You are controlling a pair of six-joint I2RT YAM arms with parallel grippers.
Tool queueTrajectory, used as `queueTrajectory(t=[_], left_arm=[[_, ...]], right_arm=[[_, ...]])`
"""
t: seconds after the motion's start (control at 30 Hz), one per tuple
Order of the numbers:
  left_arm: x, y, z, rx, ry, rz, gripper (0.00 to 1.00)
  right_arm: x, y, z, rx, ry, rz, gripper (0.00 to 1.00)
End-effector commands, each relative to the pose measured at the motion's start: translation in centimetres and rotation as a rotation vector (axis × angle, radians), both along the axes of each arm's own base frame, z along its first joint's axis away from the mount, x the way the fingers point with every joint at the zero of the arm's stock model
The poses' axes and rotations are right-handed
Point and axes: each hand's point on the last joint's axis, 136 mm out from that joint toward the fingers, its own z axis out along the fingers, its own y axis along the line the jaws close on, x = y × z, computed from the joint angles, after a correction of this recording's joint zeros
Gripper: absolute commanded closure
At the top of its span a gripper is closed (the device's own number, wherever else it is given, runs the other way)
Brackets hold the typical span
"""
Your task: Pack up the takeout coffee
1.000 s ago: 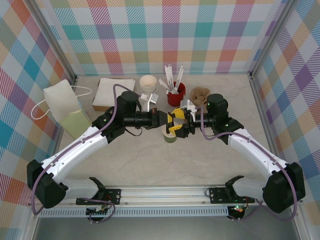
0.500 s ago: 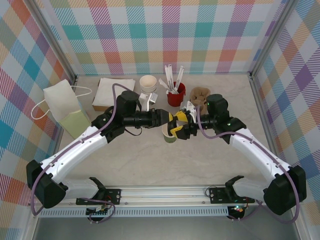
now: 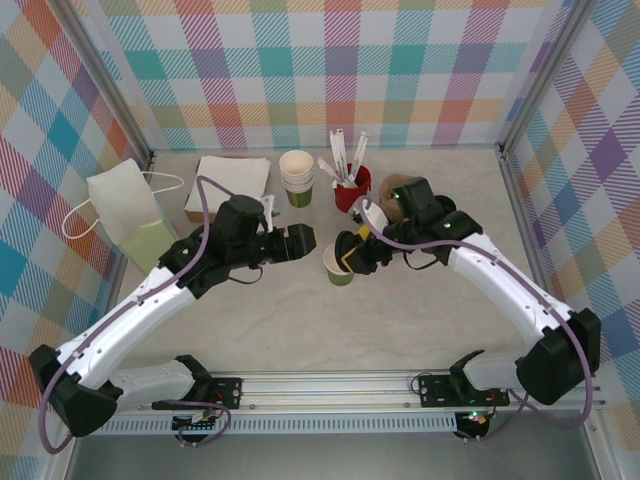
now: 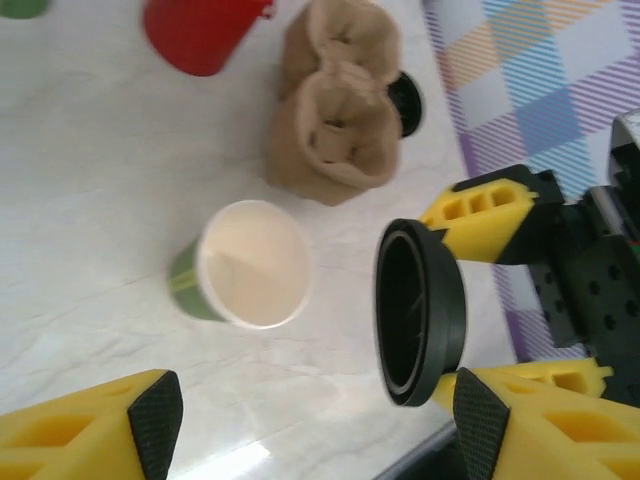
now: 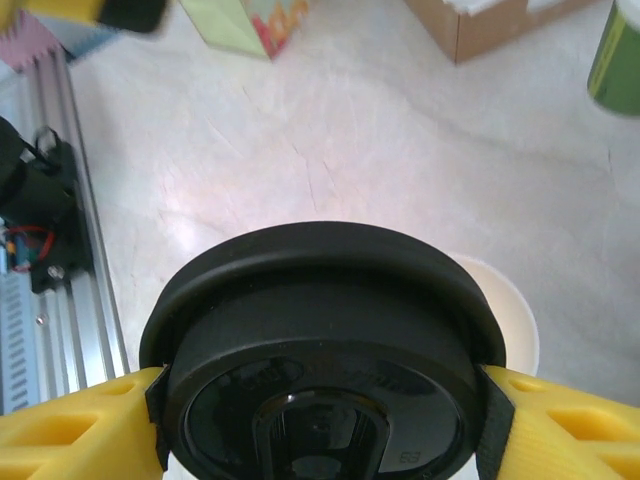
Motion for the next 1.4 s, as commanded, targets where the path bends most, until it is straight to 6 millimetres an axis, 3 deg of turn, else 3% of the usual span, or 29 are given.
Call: queueTrajectory(t=[0.0,0.23,0.43,0.67,1.37], left_arm=[[-0.3,3.3,-3.3,0.125,0.025,0.106,0.26],[-1.5,5.7,-6.8,0.205,0.068,0.164,0.24],[-2.0,7.2,-8.1,0.264,0.082,0.193,0.23],[-2.3,7.6,-8.5,0.269,0.082,0.202,0.23],[-2.1,7.5,-8.9,0.285,0.087,0.197,0.21]], right_arm=[[0.0,-0.8,-1.6,-0.16,0.041,-0.043,0.28],[1.6,-0.2,-4.1,-0.46,0.032,-0.045,0.28],[2.7,-0.1,-6.0,-0.661,0.001,0.005,0.28],[3.9,0.2,-6.0,-0.73,-0.019,0.031,0.28],[4.1,1.7,-7.3,-0.748,0.034,0.112,0.27]])
